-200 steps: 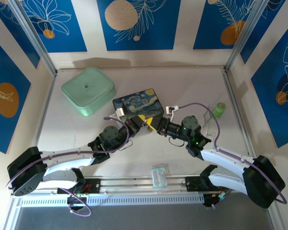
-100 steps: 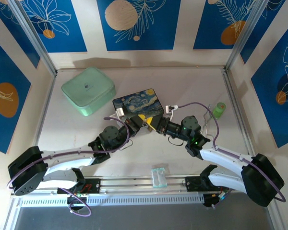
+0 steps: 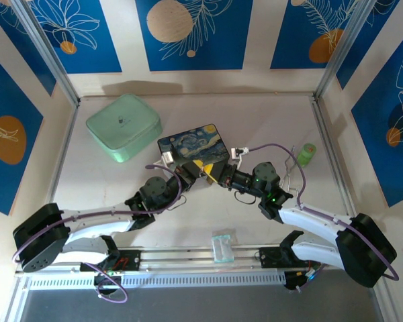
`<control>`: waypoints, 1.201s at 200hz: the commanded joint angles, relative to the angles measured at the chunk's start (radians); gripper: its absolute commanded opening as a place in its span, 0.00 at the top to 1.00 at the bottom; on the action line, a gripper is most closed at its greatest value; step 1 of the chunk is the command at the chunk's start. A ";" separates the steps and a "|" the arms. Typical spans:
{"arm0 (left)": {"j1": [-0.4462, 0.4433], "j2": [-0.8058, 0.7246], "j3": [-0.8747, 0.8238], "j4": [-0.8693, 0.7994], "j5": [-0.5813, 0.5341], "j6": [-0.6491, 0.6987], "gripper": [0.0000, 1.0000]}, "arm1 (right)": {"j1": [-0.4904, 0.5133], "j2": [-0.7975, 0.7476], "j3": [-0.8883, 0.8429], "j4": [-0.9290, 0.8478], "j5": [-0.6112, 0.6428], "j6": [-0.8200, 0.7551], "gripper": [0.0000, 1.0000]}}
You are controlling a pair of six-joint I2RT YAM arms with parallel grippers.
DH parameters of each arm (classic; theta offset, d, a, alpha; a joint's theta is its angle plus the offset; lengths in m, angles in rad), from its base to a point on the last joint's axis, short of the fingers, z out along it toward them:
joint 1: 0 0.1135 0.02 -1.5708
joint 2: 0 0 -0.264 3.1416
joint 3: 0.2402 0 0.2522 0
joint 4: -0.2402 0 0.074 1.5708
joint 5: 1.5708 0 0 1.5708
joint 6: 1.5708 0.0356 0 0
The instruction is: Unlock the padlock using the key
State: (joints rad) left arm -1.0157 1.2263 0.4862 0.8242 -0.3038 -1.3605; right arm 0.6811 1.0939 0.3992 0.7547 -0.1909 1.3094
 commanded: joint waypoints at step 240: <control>-0.070 0.381 0.351 -0.735 -0.236 0.131 0.43 | -0.277 -0.207 -0.048 -0.632 -0.167 -0.282 1.00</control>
State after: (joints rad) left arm -1.0691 1.5604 0.8055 0.0402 -0.4660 -1.1584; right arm 0.4133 0.9203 0.3782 0.1528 -0.3481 1.0466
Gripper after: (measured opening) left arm 0.575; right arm 0.058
